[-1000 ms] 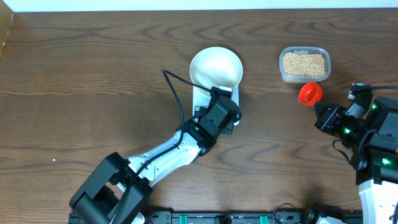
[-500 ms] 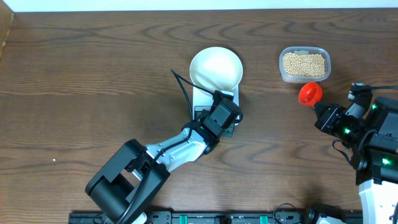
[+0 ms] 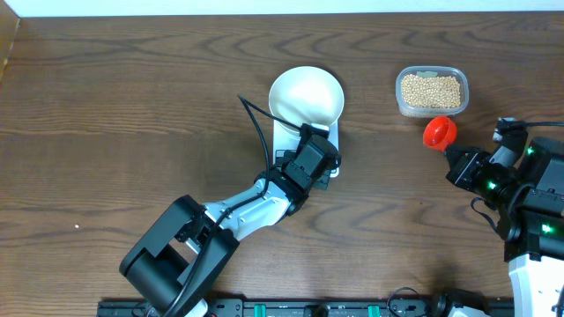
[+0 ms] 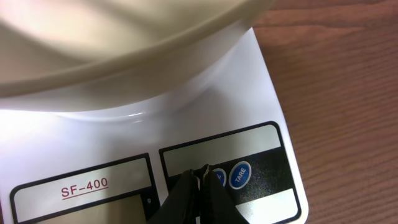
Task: Scoop item into bowl and weigh 50g on scale
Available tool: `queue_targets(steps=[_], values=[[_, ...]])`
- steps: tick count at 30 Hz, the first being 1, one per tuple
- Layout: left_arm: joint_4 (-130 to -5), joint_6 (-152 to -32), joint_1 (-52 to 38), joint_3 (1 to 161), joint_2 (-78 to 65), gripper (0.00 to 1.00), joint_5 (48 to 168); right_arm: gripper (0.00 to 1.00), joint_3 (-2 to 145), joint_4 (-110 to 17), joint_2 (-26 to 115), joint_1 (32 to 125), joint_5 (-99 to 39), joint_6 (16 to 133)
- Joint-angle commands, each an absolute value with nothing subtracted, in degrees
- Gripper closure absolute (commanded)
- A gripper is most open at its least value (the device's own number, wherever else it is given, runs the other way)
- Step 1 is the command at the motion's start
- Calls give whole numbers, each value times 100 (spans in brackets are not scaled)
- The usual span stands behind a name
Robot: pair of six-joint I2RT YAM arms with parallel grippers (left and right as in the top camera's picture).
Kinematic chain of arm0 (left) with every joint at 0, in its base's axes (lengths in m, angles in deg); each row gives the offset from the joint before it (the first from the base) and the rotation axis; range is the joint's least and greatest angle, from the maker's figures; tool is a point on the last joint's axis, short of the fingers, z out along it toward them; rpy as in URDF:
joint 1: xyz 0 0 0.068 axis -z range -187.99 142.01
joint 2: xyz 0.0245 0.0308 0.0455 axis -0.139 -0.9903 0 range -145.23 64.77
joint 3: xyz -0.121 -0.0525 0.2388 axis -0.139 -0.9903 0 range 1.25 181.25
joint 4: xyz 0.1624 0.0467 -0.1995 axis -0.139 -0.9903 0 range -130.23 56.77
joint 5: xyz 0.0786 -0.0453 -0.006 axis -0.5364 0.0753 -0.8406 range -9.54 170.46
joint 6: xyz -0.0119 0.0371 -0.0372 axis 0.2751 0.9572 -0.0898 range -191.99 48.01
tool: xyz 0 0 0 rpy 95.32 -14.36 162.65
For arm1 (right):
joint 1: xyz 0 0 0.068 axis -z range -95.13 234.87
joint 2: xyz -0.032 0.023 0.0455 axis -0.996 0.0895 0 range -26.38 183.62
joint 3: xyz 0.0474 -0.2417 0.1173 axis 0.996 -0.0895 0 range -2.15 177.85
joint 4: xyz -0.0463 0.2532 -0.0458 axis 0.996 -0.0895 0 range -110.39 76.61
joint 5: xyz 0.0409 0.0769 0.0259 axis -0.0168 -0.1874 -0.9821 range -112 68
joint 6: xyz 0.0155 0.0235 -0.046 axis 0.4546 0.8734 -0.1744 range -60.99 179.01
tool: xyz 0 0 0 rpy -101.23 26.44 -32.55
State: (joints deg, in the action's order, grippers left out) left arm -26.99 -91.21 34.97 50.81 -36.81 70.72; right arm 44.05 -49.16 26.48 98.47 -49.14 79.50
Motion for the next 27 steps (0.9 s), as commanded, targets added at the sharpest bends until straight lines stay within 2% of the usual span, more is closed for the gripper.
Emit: queue_targets(steps=[1,14,27], values=[[-2747,-8957,3477,5066,-3713,93,7035,99,4499,-4920,2640,9887,-4887,7865],[-2756,-8961,3466,5061,-4330,93,6948,99,4499,-4924,2640,9887,-4890,7865],[-3018,-8983,3377,5061,-4323,93,6886,99,4499,-4948,2640,9887,-4887,7863]])
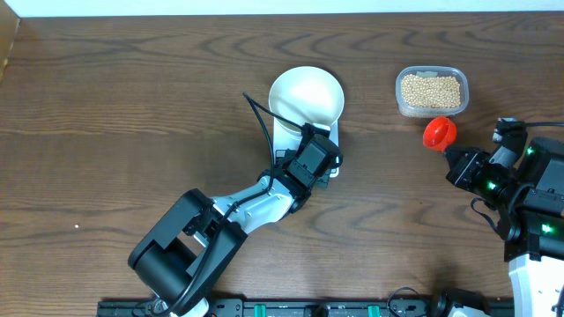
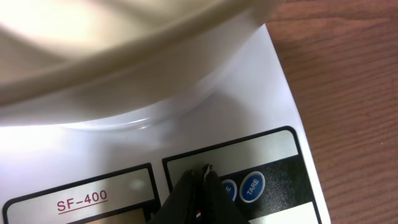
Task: Scoop item into bowl and weigh 50g on scale
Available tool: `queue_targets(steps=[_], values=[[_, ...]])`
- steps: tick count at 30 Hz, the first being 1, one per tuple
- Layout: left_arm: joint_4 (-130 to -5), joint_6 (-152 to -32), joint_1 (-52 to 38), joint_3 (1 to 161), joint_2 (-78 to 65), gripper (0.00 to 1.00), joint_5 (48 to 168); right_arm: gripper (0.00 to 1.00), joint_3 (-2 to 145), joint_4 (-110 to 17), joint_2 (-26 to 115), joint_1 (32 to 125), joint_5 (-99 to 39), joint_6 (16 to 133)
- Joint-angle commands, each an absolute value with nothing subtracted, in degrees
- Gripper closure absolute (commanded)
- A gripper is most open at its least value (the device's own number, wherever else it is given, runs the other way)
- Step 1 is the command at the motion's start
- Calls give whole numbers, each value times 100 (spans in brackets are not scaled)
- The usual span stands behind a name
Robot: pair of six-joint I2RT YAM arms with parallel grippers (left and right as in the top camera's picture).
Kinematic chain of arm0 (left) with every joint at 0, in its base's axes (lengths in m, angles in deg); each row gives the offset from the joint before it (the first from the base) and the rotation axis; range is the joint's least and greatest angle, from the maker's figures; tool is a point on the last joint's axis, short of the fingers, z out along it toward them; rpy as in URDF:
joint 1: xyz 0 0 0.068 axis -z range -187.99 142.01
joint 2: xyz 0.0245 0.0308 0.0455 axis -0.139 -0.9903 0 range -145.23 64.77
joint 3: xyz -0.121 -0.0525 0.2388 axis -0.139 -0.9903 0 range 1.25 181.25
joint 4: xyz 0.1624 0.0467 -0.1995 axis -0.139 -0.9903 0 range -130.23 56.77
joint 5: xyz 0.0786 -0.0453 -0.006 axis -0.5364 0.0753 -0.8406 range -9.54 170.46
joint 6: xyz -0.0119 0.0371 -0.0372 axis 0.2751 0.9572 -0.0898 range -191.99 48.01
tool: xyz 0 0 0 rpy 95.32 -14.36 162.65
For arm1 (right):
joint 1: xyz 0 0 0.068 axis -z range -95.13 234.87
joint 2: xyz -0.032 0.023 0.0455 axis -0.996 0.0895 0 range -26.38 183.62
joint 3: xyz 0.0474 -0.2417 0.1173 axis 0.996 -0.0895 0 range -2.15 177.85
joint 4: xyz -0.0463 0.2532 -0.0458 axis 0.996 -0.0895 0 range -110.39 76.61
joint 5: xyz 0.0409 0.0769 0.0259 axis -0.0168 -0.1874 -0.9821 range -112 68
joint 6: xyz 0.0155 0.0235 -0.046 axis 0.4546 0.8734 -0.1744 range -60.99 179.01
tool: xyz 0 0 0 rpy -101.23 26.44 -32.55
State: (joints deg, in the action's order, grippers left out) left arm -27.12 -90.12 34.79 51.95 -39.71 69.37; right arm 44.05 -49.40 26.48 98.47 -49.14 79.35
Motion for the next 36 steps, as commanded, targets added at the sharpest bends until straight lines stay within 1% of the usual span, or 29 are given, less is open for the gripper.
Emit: queue_targets(steps=[1,26,36], values=[[-3066,-8985,3375,5061,-4323,93,6886,99,4499,-4948,2640,9887,-4887,7863],[-3586,-9329,3381,5050,-4328,93,6875,99,4499,-4959,2640,9887,-4892,7865],[-3748,-9370,3381,5050,-4341,93,6580,99,4499,-4959,2640,9887,-4890,7865]])
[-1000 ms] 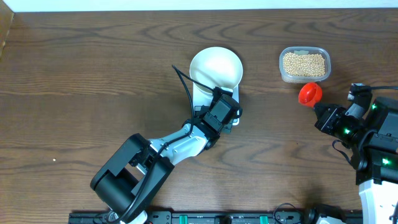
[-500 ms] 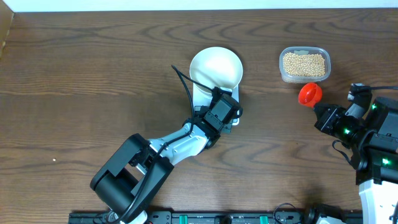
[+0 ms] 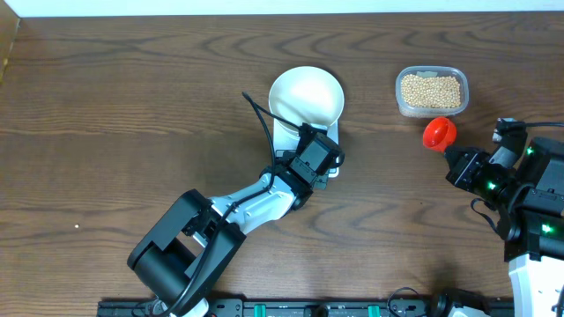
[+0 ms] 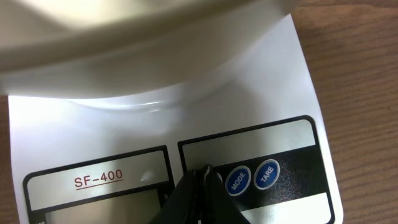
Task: Scoop item into bowl and weigh 50g on scale
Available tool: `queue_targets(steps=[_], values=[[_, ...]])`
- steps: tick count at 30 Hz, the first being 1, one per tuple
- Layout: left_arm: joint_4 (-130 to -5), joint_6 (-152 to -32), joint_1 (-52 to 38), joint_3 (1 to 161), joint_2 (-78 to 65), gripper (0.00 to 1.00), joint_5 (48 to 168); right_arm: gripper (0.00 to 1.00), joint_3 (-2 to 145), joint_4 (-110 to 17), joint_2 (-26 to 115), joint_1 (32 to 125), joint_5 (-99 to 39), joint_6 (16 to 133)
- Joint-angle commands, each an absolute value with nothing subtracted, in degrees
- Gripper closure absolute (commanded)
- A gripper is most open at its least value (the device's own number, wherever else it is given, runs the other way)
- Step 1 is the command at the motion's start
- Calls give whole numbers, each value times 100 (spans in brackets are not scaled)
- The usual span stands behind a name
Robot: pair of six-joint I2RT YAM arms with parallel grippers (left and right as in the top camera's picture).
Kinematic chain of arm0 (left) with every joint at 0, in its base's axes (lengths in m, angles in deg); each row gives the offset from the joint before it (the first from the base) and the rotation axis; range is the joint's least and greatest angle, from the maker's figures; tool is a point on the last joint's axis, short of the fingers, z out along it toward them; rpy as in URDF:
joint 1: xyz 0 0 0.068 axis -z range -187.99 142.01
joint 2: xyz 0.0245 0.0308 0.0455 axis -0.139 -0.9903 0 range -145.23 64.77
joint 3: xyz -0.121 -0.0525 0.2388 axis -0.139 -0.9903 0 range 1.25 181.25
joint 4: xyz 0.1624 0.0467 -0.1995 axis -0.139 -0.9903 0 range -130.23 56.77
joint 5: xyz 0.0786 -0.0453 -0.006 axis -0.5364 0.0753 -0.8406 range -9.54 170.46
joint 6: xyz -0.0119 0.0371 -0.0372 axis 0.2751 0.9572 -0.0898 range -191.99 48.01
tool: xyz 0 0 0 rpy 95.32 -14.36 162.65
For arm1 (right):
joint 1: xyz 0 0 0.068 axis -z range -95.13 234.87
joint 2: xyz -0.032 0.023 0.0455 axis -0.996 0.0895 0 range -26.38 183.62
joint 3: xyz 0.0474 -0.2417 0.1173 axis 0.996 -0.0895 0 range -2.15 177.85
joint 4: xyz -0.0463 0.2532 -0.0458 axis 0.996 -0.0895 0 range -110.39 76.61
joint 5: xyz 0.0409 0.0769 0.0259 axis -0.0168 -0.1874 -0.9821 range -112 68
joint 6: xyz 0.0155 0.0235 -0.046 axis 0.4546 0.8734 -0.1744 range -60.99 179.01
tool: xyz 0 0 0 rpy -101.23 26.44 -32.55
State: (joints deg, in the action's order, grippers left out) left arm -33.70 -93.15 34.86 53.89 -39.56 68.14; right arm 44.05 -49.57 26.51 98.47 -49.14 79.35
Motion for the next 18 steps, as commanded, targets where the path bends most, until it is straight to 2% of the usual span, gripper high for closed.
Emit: queue_targets(steps=[1,10,18], values=[[-3739,-9370,3381,5050,-4341,93,6580,99,4499,-4962,2640,9887,-4890,7865],[-3202,-9366,3381,5077,-4334,93,7028,99,4499,-4959,2640,9887,-4887,7865],[-3352,-9368,3388,5077,-4334,93,7105,99,4499,-4962,2640,9887,-4890,7863]])
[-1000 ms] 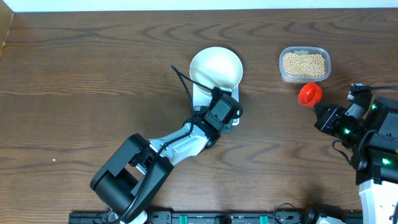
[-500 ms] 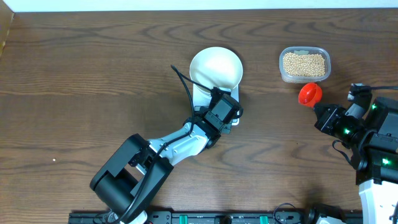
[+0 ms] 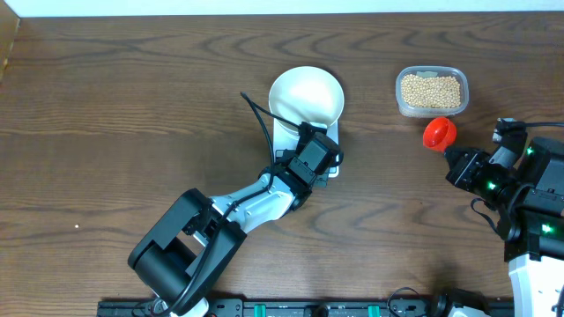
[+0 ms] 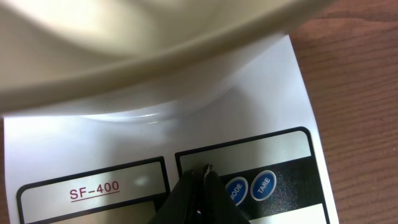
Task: Scoop item into bowl and weigh 50g on scale
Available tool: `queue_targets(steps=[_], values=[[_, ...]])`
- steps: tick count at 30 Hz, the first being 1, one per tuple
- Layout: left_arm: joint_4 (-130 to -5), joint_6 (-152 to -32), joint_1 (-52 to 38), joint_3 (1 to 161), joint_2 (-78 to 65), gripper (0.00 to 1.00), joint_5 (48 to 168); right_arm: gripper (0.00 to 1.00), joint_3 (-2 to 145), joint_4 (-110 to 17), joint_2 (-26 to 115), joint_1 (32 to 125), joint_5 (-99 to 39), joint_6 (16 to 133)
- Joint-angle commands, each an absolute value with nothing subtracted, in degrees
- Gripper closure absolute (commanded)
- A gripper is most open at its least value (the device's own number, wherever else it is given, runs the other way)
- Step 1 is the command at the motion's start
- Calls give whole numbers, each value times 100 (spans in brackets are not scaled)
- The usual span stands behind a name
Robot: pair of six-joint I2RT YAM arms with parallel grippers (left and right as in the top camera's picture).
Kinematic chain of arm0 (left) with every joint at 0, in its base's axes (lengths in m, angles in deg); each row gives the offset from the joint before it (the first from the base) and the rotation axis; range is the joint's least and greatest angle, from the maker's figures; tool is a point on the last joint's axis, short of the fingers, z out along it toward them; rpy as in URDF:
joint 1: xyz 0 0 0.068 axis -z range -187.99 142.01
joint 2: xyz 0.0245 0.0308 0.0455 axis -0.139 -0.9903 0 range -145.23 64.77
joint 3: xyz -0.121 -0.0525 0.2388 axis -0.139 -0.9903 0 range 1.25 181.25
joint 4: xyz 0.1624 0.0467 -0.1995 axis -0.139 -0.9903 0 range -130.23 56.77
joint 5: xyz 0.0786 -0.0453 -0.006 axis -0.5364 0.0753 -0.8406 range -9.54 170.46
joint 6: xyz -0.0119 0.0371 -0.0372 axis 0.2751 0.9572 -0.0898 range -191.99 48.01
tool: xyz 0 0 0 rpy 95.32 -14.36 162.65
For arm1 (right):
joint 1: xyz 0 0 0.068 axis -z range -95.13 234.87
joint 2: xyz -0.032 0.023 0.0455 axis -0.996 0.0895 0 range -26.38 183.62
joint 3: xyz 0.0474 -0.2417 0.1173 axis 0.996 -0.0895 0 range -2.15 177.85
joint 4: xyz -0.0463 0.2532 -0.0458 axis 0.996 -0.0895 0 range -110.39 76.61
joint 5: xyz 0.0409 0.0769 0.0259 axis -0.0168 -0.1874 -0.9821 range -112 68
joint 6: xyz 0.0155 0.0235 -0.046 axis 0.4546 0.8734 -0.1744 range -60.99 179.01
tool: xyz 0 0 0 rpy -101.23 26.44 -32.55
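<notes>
A cream bowl (image 3: 305, 95) stands on the white scale (image 3: 284, 139). My left gripper (image 3: 313, 155) hangs over the scale's front panel. In the left wrist view the left gripper (image 4: 204, 169) is shut with nothing in it, its tips over the dark strip just left of the blue MODE button (image 4: 238, 189). The TARE button (image 4: 264, 185) lies clear to the right, and the bowl (image 4: 124, 43) fills the top. A tub of yellow beans (image 3: 431, 91) sits at the back right. The red scoop (image 3: 439, 132) juts out of my right gripper (image 3: 451, 151), its handle hidden.
The scale's SF-400 label window (image 4: 93, 186) shows at the lower left of the left wrist view. The right arm's body (image 3: 533, 211) fills the right edge, and a black rail (image 3: 300, 308) runs along the table's front. Bare brown wood (image 3: 132, 106) lies to the left.
The left gripper's shut tips have shifted slightly, so the fingers now cover the left edge of MODE. The bowl, tub, scoop and right arm are where they were.
The left gripper's shut tips first stood over the button left of TARE, hiding it. Then they were a little left, half uncovering MODE, then left of both buttons, and now they graze MODE's edge. The right gripper has kept the scoop by the tub throughout.
</notes>
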State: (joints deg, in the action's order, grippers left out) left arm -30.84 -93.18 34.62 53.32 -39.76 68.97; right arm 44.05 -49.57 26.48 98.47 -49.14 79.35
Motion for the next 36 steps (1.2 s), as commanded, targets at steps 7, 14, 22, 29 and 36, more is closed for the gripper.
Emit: queue_targets(steps=[7,14,22,29,36], values=[[-3628,-9368,3388,5059,-4347,93,7105,99,4499,-5003,2640,9887,-4892,7865],[-3497,-9368,3399,5044,-4350,93,7107,99,4499,-5010,2640,9887,-4892,7865],[-3232,-9368,3418,5044,-4347,93,7383,99,4499,-5007,2640,9887,-4892,7865],[-3307,-9368,3418,5044,-4350,93,7385,99,4499,-5007,2640,9887,-4890,7865],[-3540,-9366,3418,5044,-4430,93,6873,99,4499,-5007,2640,9887,-4892,7865]])
